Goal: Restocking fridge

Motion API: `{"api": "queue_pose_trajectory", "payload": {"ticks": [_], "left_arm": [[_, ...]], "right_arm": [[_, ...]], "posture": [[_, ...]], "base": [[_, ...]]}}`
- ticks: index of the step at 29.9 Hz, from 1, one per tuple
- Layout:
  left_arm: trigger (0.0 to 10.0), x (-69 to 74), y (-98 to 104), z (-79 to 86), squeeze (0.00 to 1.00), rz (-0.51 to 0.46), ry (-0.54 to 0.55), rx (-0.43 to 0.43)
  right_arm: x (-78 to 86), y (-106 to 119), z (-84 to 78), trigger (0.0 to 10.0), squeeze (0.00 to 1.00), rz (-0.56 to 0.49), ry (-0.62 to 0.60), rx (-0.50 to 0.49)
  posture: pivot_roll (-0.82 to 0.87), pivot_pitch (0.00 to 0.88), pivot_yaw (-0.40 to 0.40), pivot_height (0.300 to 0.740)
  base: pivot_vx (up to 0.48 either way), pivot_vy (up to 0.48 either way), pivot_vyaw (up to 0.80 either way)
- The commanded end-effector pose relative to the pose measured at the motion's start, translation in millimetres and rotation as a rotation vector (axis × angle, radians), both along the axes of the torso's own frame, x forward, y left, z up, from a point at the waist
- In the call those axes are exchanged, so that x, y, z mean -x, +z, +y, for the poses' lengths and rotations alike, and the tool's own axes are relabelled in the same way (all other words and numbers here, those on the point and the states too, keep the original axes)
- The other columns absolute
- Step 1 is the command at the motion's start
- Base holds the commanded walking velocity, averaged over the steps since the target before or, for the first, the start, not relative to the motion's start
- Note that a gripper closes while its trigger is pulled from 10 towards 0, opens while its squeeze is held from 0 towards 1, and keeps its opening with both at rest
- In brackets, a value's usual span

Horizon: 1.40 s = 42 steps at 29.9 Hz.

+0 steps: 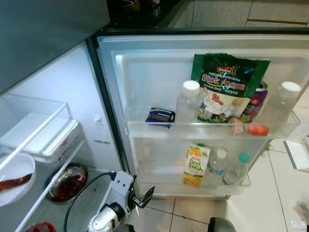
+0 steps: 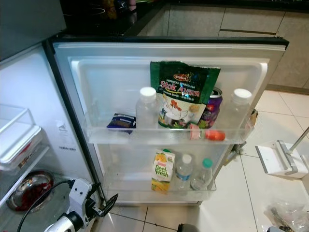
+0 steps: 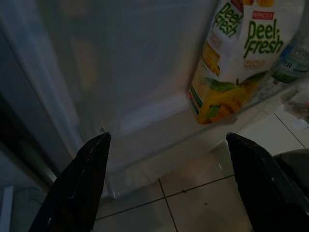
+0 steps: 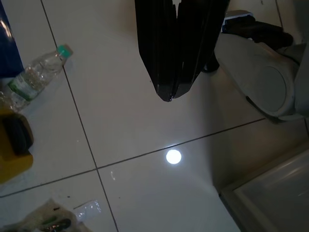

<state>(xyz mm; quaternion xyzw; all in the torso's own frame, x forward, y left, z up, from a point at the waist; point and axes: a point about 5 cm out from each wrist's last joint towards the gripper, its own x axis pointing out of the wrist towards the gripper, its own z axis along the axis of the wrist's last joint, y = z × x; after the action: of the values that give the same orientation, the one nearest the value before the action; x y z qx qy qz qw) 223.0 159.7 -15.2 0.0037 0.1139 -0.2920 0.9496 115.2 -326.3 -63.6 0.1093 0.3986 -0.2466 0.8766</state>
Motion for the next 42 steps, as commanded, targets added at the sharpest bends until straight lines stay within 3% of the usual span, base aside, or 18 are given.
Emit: {"api": "queue_pose_trajectory", "payload": {"ticks": [1, 9, 17, 38, 42], "left_arm": [[10.0, 2.1, -3.1, -3.7, 0.00, 0.020, -0.014, -0.001], [10.0, 3.2, -7.0, -4.4, 0.00, 0.053, -0.002, -0.015], [10.0, 3.7, -7.9, -6.1, 0.00, 0.057, -0.008, -0.023], [10.0, 2.4, -6.4, -7.5, 0.00, 0.047, -0.008, -0.011], [10.0, 2.1, -5.8, -7.7, 0.00, 0.042, -0.010, -0.008]], "right_arm": [[2.4, 0.7, -3.3, 10.0, 0.00, 0.008, -0.019, 0.006], [6.1, 0.4, -4.8, 10.0, 0.00, 0.011, -0.034, 0.014], [6.1, 0.5, -5.0, 10.0, 0.00, 0.012, -0.034, 0.014], [2.6, 1.5, -4.0, 10.0, 0.00, -0.014, -0.028, -0.004], [0.0, 2.7, -3.4, 10.0, 0.00, -0.041, -0.013, -0.019]], "posture": [[0.00, 0.000, -0.047, 0.593], [-0.01, 0.000, -0.044, 0.593], [-0.01, 0.000, -0.045, 0.593], [-0.01, 0.000, -0.049, 0.593], [-0.01, 0.000, -0.048, 0.613]], "base": [[0.000, 0.000, 0.00], [0.000, 0.000, 0.00], [-0.480, 0.000, 0.00], [-0.052, 0.000, 0.00], [0.000, 0.000, 0.00]]}}
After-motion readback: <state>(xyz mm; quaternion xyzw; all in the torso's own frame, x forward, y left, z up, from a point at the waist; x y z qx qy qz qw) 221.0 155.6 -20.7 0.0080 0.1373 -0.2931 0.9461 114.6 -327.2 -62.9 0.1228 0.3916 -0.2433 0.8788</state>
